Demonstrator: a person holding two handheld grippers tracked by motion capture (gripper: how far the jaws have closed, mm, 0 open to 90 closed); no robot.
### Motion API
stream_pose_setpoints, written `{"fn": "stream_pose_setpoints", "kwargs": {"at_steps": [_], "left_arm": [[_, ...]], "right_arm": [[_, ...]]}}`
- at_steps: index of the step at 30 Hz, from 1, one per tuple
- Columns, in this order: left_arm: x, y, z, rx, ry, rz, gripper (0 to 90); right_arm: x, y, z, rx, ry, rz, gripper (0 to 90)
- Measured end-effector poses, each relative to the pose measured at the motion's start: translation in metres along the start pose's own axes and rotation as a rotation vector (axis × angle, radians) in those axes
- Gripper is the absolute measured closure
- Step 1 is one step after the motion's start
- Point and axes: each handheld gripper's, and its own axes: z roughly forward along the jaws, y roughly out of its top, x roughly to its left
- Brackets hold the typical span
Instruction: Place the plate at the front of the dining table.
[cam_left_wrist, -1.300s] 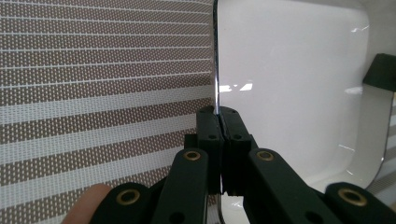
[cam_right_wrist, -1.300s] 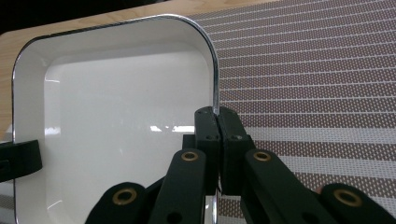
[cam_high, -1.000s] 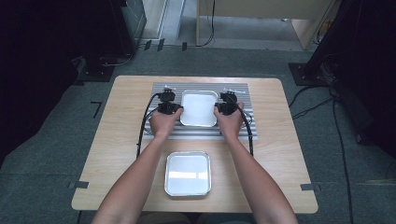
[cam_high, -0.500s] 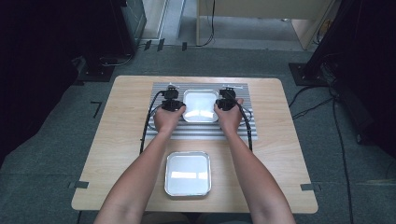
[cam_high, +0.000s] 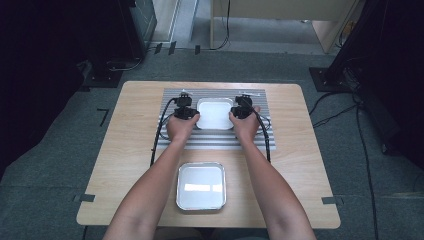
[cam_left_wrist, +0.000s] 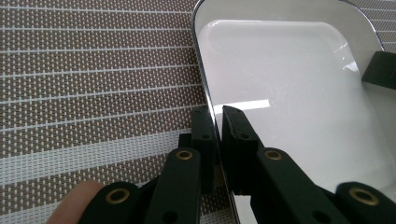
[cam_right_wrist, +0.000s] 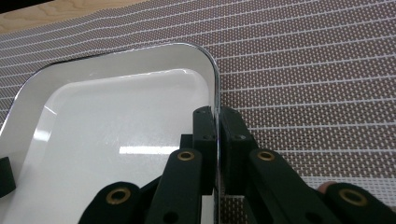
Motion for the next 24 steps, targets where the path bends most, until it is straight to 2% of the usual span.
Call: {"fn": "stream_pose_setpoints", "kwargs": {"at_steps": [4, 6, 8, 11, 12, 14, 17, 18, 20, 22, 24], "left_arm": [[0.000, -0.001, 0.000, -0.002, -0.006, 0.021, 81.5], [0.001, -0.001, -0.001, -0.006, -0.013, 0.028, 76.9], [0.002, -0.001, -0.002, -0.011, -0.019, 0.037, 70.1], [0.003, -0.002, -0.008, -0.028, 0.022, 0.070, 57.8], [0.004, -0.002, -0.010, -0.033, 0.018, 0.065, 54.1], [0.007, -0.003, -0.015, -0.038, 0.019, 0.049, 44.4], [0.012, -0.003, -0.023, -0.031, 0.005, 0.030, 34.8], [0.013, -0.003, -0.026, -0.035, -0.014, 0.021, 28.7], [0.016, -0.004, -0.033, -0.050, -0.048, 0.004, 24.4], [0.018, -0.004, -0.040, -0.071, -0.075, -0.003, 19.2], [0.019, -0.005, -0.047, -0.090, -0.079, -0.007, 14.9]], "right_arm": [[-0.001, -0.001, 0.001, -0.003, 0.020, -0.016, 81.0], [-0.002, -0.002, 0.002, -0.011, 0.048, -0.028, 74.4], [-0.002, -0.002, 0.002, -0.039, 0.045, -0.042, 66.0], [0.000, 0.000, -0.003, -0.069, 0.036, -0.052, 60.4], [0.001, 0.001, -0.006, -0.096, 0.039, -0.062, 58.8], [0.004, 0.002, -0.011, -0.109, 0.017, -0.093, 59.5], [0.005, 0.005, -0.018, -0.121, -0.001, -0.134, 59.4], [0.004, 0.006, -0.021, -0.128, 0.005, -0.139, 57.9], [0.001, 0.007, -0.025, -0.150, 0.035, -0.143, 57.3], [-0.001, 0.009, -0.031, -0.166, 0.078, -0.114, 52.8], [-0.002, 0.009, -0.036, -0.134, 0.071, -0.122, 44.5]]}}
